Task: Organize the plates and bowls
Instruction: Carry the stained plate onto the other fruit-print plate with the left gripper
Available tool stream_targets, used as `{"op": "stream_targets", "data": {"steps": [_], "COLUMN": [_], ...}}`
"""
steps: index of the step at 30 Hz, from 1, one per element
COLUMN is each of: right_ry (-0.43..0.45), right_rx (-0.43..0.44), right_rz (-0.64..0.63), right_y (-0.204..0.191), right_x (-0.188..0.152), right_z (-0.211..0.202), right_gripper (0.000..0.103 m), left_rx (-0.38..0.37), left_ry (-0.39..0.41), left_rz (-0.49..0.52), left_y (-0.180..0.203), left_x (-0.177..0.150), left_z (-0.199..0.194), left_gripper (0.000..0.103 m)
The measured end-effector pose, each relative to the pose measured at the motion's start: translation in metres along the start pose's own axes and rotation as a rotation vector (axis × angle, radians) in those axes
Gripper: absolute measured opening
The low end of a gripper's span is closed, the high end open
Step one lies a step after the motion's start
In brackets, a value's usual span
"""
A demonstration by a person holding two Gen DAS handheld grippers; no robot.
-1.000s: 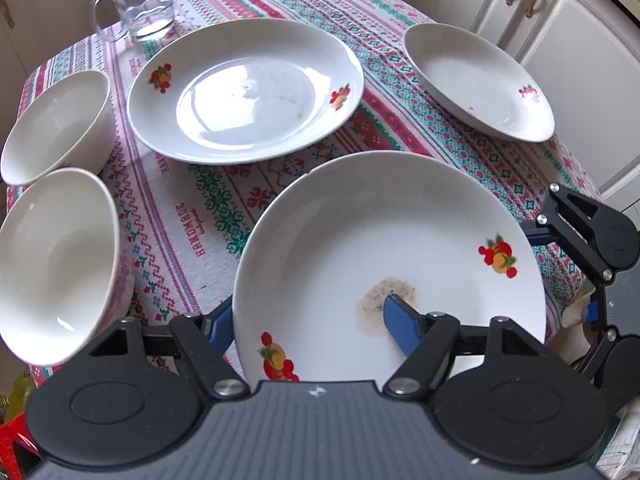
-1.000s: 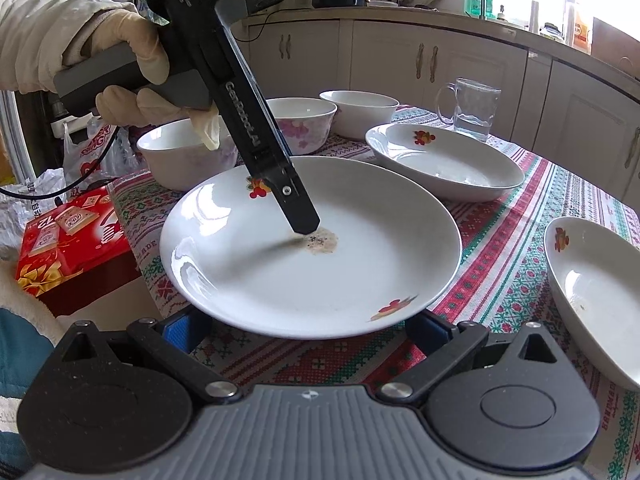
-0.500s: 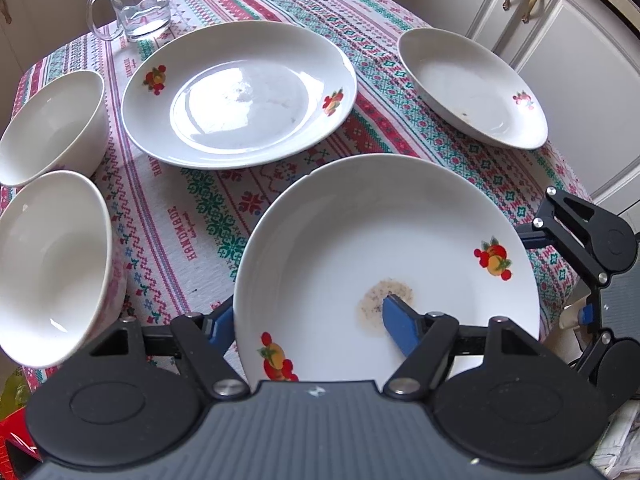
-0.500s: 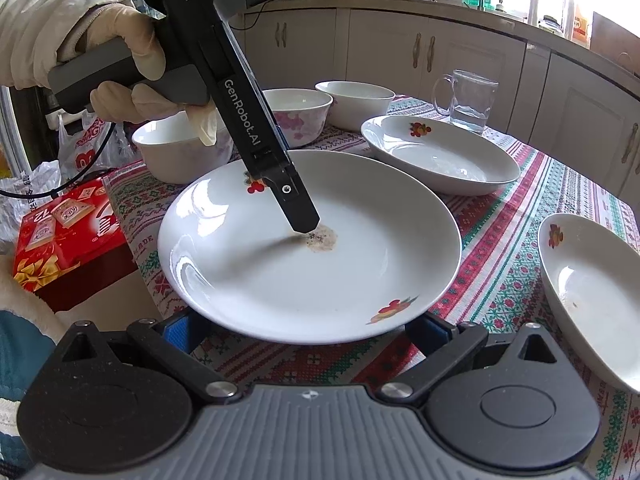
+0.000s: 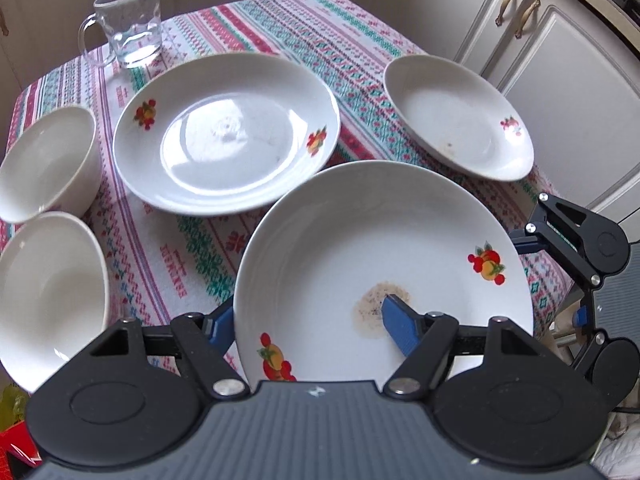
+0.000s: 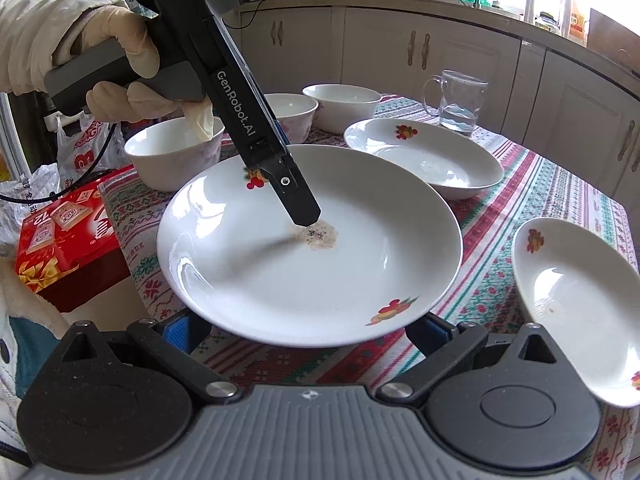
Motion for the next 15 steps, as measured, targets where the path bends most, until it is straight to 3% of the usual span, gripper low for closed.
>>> {"op": "stream_targets", "data": {"steps": [15], "right_ry": [0.028], "right_rx": [-0.065], "right_rz": [0.021], "right_y": [0.044], "right_x": [0.004], "right_z": [-0.023], "right_gripper": [0.103], "left_rx": [-0.018], "left_ry": [0.025], "left_rz": [0.06], "left_y": [0.027], "left_x": [0.053], "left_z": [0.011], "left_gripper": [0.071]}}
Point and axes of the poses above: each gripper's, at about its wrist camera, not at the fingertips, and z roughly the way its jaws point, y to its right, x to its top, the point moved 3 cm from there along z, roughly the way its jaws point, and after that the axes turned 4 degrees about y, right-handed, at the moved point
